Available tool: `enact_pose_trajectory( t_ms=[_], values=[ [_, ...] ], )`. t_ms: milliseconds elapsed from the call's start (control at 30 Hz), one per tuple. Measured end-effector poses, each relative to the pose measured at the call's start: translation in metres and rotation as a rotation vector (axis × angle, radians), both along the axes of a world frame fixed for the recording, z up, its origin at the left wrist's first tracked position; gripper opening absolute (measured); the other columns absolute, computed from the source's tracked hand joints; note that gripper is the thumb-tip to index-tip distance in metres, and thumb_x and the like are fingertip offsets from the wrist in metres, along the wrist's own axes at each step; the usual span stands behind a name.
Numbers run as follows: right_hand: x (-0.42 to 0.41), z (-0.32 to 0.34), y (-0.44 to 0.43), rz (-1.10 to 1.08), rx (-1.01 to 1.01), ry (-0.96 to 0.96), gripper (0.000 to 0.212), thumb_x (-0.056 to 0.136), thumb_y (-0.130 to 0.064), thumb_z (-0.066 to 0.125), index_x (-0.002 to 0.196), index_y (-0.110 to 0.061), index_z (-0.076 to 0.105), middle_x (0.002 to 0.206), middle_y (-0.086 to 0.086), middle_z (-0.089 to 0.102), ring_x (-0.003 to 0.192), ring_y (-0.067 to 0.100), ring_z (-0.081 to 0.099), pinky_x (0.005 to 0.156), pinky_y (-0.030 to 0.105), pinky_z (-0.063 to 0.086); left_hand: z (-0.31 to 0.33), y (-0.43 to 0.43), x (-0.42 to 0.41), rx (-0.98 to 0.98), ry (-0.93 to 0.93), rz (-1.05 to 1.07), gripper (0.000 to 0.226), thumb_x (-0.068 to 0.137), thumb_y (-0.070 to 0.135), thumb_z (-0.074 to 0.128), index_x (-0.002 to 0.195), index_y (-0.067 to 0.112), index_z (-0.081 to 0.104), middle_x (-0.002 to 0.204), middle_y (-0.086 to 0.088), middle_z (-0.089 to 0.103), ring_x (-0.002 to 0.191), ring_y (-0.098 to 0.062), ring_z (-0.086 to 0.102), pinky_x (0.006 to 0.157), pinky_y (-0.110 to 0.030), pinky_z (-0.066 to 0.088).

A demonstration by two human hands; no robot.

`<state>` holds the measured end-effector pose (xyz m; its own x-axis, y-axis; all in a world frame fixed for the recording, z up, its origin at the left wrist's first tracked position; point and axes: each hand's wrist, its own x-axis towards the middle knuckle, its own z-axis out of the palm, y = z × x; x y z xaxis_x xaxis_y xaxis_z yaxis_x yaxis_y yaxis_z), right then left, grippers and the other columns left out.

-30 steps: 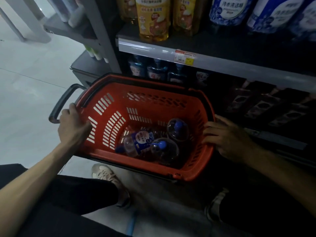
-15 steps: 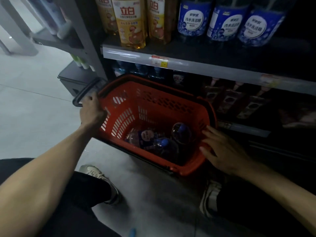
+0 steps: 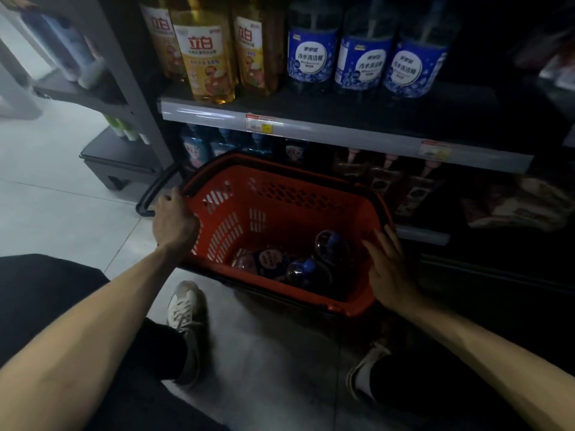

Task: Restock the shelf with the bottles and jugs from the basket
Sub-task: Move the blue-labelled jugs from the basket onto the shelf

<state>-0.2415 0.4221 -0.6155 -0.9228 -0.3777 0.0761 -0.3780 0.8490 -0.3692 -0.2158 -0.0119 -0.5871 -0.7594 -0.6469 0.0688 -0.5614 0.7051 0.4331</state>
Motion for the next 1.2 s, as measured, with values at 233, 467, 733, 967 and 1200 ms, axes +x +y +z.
enact_pose_trajectory(
  t_ms=[233, 467, 733, 967, 1200],
  values=[
    [-0.036, 0.02, 0.01, 0.026, 0.157, -0.023, 0.058, 0.091, -0.004, 0.043, 0.148, -0.008, 0.05, 0.169, 0.011, 0.015, 0.157, 0.027, 0.003, 0.126, 0.035, 0.006, -0.001, 0.026, 0.004, 0.056, 0.038, 0.114, 0.046, 0.092, 0.03, 0.059, 0.133, 0.013, 0.044, 0.122, -0.025, 0.053, 0.106, -0.047, 0.058, 0.088, -0.06, 0.053],
    [-0.022, 0.055, -0.008, 0.116, 0.495, 0.021, 0.056, 0.099, -0.028, 0.051, 0.153, -0.02, 0.04, 0.167, 0.016, 0.015, 0.155, 0.038, 0.002, 0.125, 0.051, -0.007, -0.002, 0.033, 0.009, -0.182, -0.331, 0.013, 0.095, 0.09, 0.057, 0.058, 0.158, 0.007, 0.014, 0.161, -0.026, 0.029, 0.151, -0.045, 0.022, 0.116, -0.071, 0.014],
    [-0.028, 0.096, -0.032, 0.366, 0.584, -0.237, 0.058, 0.099, -0.031, 0.057, 0.152, -0.021, 0.038, 0.159, 0.012, 0.029, 0.147, 0.031, 0.027, 0.119, 0.041, 0.028, 0.029, 0.08, 0.002, -0.458, -0.374, -0.771, 0.076, 0.097, 0.061, 0.051, 0.161, 0.027, 0.027, 0.163, -0.01, 0.034, 0.149, -0.03, 0.034, 0.121, -0.056, 0.023],
    [-0.044, 0.072, -0.061, 0.375, 0.627, -0.452, 0.027, 0.096, -0.02, 0.059, 0.123, -0.017, 0.059, 0.12, 0.007, 0.061, 0.11, 0.028, 0.063, 0.075, 0.032, 0.044, 0.006, 0.116, -0.005, -0.439, -0.529, -1.003, 0.065, 0.1, 0.055, 0.047, 0.159, 0.032, 0.032, 0.164, -0.001, 0.033, 0.146, -0.028, 0.04, 0.119, -0.049, 0.028],
    [-0.045, 0.008, -0.07, 0.196, 0.332, -0.649, 0.059, 0.084, -0.026, 0.076, 0.137, -0.018, 0.053, 0.131, 0.012, 0.061, 0.118, 0.032, 0.061, 0.096, 0.04, 0.053, -0.01, 0.11, -0.006, -0.146, -0.517, -0.923, 0.056, 0.105, 0.051, 0.044, 0.156, 0.03, 0.039, 0.159, -0.002, 0.046, 0.139, -0.027, 0.051, 0.107, -0.035, 0.042]
  ],
)
